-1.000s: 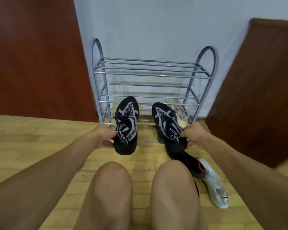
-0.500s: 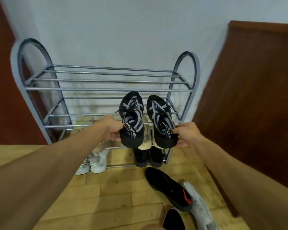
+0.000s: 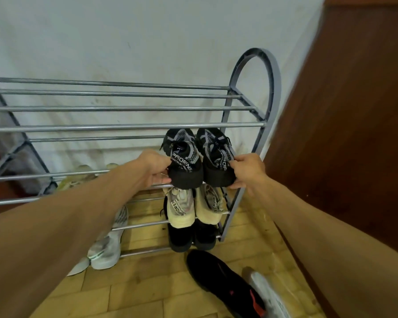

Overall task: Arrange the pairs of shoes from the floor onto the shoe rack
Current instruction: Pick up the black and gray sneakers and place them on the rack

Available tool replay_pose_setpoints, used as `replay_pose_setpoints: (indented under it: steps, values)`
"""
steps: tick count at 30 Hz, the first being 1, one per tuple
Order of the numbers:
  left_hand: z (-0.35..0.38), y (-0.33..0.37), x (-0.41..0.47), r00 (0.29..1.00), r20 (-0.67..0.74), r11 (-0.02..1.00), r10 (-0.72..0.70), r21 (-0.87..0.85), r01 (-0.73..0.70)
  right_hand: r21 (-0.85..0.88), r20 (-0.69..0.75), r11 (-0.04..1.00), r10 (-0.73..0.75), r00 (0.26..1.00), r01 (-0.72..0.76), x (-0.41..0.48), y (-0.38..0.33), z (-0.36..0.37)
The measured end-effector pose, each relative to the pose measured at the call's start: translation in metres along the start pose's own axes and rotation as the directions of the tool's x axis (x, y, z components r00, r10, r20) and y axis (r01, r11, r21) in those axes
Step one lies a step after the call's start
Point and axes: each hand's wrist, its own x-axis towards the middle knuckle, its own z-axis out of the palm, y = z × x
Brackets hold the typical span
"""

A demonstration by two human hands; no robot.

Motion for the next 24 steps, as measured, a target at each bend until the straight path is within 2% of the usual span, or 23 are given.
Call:
replay_pose_setpoints:
  steps: [4,7,10,13,17,19,22,24]
  values:
    - [0.009,-0.002,0.0,0.996,-0.064,0.998,0.055,0.013,-0.054,0.004,0.028,1.0,0.025,0.999,-0.026,0.005,0.004,0.0]
    - [0.011,-0.006,-0.008,0.993,-0.1,0.997,0.058,-0.051,-0.063,-0.021,0.087,0.999,0.03,0.996,-0.028,-0.001,0.008,-0.004]
    - [0.011,-0.004,-0.026,0.995,-0.084,0.995,0.047,-0.084,-0.054,-0.039,0.137,0.999,-0.022,0.99,0.028,-0.009,0.014,-0.008]
    - [0.011,-0.004,-0.052,0.994,-0.092,0.999,0.053,-0.007,-0.054,-0.046,0.138,0.996,-0.073,0.988,0.08,-0.025,0.019,-0.015]
    - [0.018,-0.01,-0.104,0.996,-0.038,0.992,0.08,0.105,-0.075,-0.293,0.103,0.935,-0.179,0.978,0.201,-0.065,0.03,-0.035]
    - [0.027,-0.018,-0.132,0.996,0.022,0.981,0.091,0.168,-0.093,-0.406,0.135,0.882,-0.204,0.97,0.241,-0.087,0.044,-0.046]
    - [0.046,-0.035,-0.169,0.99,0.096,0.945,0.106,0.3,-0.131,-0.552,0.232,0.79,-0.161,0.959,0.266,-0.113,0.076,-0.059]
    - [0.06,-0.051,-0.186,0.983,0.165,0.921,0.078,0.365,-0.134,-0.576,0.285,0.783,-0.076,0.955,0.234,-0.129,0.102,-0.063]
